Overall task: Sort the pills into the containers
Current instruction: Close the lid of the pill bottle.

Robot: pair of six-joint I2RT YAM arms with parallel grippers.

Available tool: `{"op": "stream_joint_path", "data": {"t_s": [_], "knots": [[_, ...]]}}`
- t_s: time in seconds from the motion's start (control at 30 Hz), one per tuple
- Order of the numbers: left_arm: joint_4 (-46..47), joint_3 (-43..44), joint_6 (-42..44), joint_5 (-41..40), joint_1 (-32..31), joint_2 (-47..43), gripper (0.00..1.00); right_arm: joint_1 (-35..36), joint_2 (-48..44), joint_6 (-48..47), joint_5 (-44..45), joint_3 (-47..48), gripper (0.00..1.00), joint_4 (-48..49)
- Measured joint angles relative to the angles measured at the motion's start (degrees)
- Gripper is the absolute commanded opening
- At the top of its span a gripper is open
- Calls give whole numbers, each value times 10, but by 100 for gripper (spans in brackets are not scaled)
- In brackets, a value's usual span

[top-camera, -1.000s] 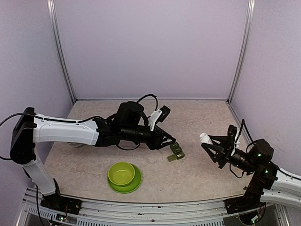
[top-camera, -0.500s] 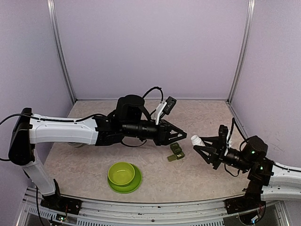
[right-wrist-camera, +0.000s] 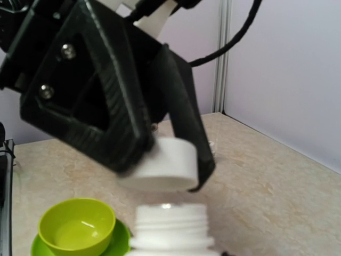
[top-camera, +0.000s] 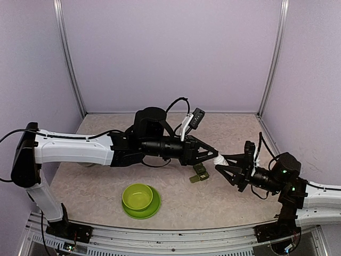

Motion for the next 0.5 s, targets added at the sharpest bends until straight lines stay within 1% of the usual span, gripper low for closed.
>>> {"op": "stream_joint_path", "data": {"t_s": [0.5], "knots": [[7,1,0,-7,-3,7,26,8,5,-4,3,7,0,7]]}}
